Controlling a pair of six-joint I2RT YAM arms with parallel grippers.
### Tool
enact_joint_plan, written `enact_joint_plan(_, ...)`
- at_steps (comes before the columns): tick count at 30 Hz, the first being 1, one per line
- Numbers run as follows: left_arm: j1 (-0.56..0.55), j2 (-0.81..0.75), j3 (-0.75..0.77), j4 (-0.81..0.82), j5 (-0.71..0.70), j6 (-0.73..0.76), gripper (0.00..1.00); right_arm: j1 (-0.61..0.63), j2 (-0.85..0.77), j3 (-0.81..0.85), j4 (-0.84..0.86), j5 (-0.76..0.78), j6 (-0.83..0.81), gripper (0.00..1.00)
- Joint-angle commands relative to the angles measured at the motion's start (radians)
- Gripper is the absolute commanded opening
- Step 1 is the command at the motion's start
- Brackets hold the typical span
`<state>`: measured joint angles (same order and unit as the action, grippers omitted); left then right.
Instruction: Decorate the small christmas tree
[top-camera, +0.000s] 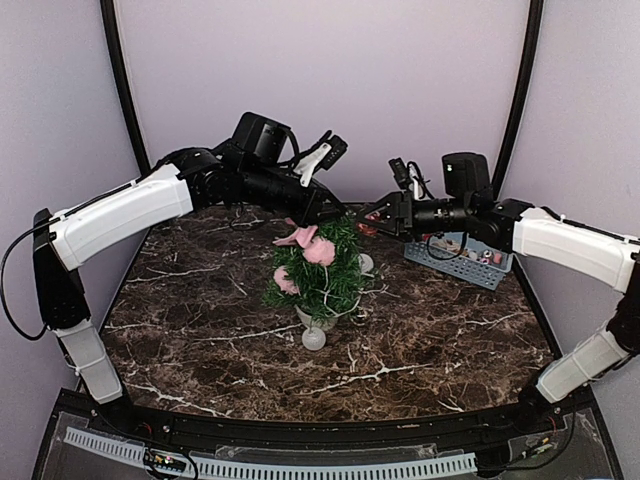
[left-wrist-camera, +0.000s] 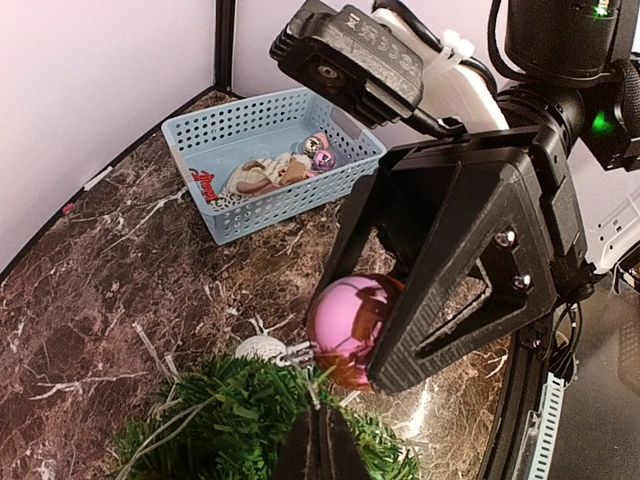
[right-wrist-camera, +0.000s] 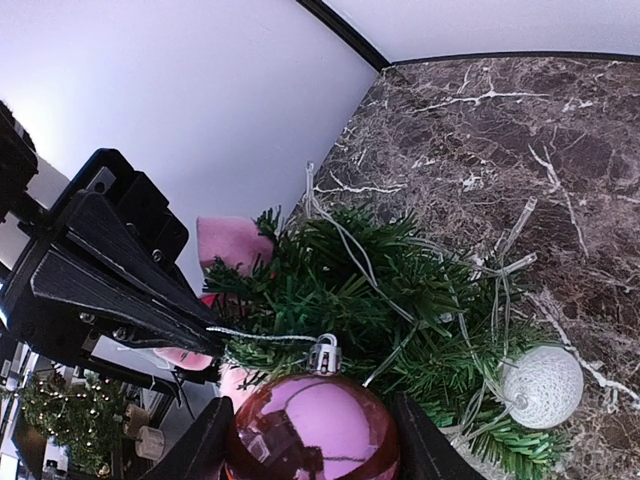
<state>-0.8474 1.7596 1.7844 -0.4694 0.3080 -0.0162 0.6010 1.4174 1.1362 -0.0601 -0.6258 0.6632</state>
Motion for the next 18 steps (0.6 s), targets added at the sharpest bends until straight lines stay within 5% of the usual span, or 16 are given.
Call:
enact_joint_plan(1,-0.003,-0.018,0.017,-0.017,-0.021,-0.038,0.0,-0.008,0.018,0.035,0.034,0.006,-0.008,0.3)
enact_joint_plan(18,-0.004,-0.047,-0.04,-0.028,-0.002,-0.105,0.03,-0.007,0.018,-0.003,0.013,-0.004,-0.015,0.3)
